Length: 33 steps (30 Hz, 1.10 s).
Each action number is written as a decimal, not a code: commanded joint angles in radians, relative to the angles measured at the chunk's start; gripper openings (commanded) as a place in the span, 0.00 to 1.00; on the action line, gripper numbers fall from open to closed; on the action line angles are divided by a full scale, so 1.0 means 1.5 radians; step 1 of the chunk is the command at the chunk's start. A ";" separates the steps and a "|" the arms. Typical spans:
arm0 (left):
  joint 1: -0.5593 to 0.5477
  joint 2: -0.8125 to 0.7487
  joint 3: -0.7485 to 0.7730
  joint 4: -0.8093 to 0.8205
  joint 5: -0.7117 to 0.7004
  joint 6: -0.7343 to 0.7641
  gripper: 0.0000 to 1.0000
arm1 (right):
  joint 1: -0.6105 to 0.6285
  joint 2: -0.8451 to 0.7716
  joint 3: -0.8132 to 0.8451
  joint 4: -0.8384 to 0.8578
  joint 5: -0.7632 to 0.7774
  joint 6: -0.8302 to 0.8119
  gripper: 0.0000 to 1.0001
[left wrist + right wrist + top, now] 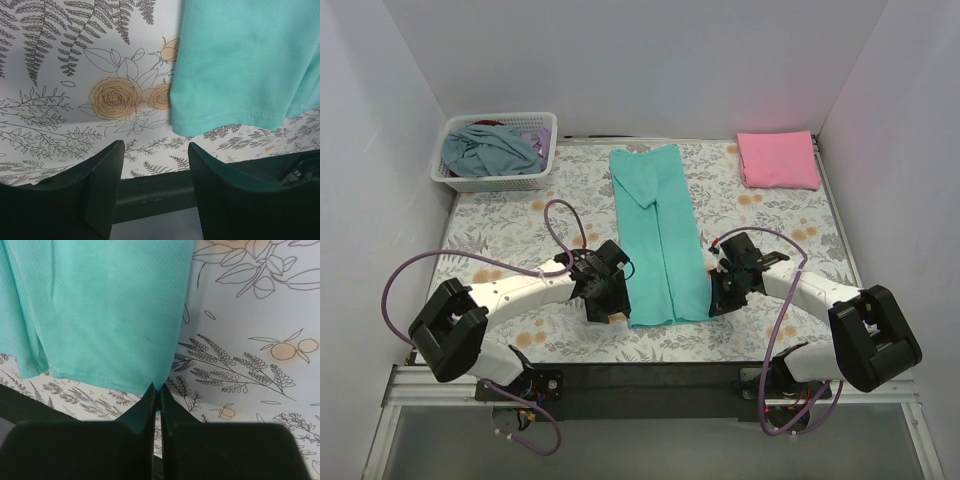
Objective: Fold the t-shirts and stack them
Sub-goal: Fold the tshirt
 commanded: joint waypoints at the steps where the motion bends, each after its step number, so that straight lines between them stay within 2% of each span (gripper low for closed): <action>1: -0.010 0.012 0.028 -0.014 -0.010 -0.004 0.52 | 0.002 0.004 -0.029 -0.009 0.014 0.004 0.01; 7: -0.014 0.047 0.048 -0.020 -0.010 -0.005 0.51 | 0.007 -0.014 -0.027 -0.009 0.010 0.007 0.01; 20: -0.021 0.128 0.090 -0.005 0.000 -0.008 0.40 | 0.015 -0.019 -0.031 0.004 -0.003 0.005 0.01; 28: -0.025 0.165 0.083 -0.004 0.023 -0.008 0.38 | 0.016 -0.018 -0.030 0.010 -0.009 0.005 0.01; 33: -0.030 0.191 0.085 -0.014 0.041 -0.002 0.33 | 0.018 -0.016 -0.030 0.014 -0.011 0.006 0.01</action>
